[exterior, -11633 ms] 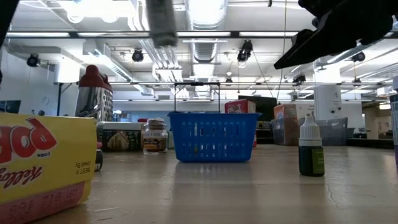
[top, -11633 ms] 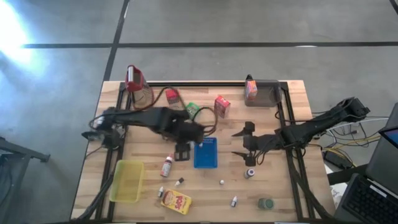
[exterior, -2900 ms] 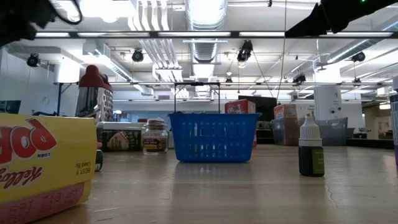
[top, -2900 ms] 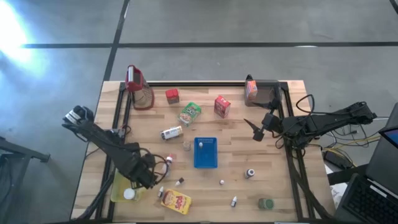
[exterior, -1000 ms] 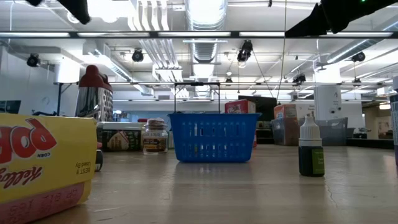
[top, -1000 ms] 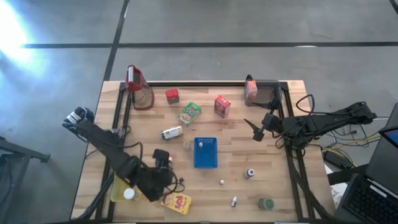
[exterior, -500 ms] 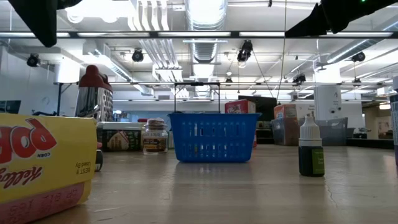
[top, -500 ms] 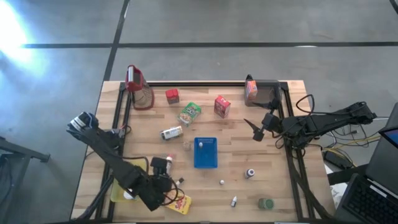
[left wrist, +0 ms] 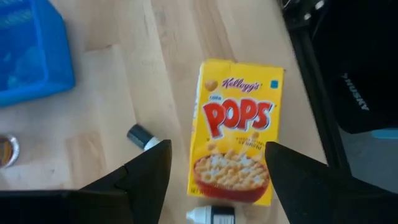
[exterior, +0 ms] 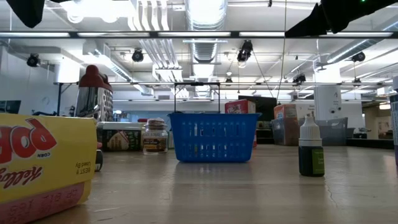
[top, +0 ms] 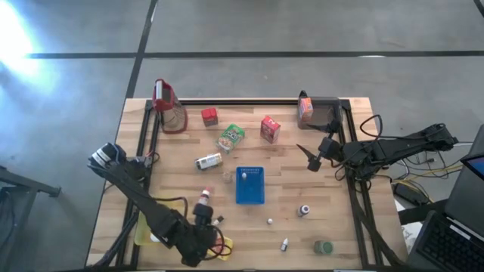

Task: Pick & Place Kitchen Items
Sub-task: Put the yellow cereal box into the black bin

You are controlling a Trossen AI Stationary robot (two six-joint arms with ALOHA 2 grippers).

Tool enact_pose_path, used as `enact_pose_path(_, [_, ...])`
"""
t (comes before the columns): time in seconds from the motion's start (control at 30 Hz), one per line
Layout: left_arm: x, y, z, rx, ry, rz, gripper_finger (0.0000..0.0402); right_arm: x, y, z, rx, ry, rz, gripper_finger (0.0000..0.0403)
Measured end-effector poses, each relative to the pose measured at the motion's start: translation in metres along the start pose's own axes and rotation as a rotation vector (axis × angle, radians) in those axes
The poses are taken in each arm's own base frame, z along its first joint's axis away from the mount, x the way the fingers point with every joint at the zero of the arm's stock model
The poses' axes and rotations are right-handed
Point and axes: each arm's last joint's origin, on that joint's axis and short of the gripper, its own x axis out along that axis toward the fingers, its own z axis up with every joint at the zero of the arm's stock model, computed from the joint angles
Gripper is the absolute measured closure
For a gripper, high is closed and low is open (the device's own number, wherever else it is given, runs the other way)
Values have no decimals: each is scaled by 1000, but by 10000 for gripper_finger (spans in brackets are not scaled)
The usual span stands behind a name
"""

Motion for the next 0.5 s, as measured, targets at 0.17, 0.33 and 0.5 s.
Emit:
enact_pose_path(0.17, [0,1,0,-79,17,10,138,0,0,0,2,-1,0,39])
enact_pose_path(0.33, [1,1,0,-90,11,6,139,0,0,0,-2,-1,0,39])
enact_pose_path(0.5, [7,-2,-2,-70,48,-8,139,0,0,0,-1,-1,0,39])
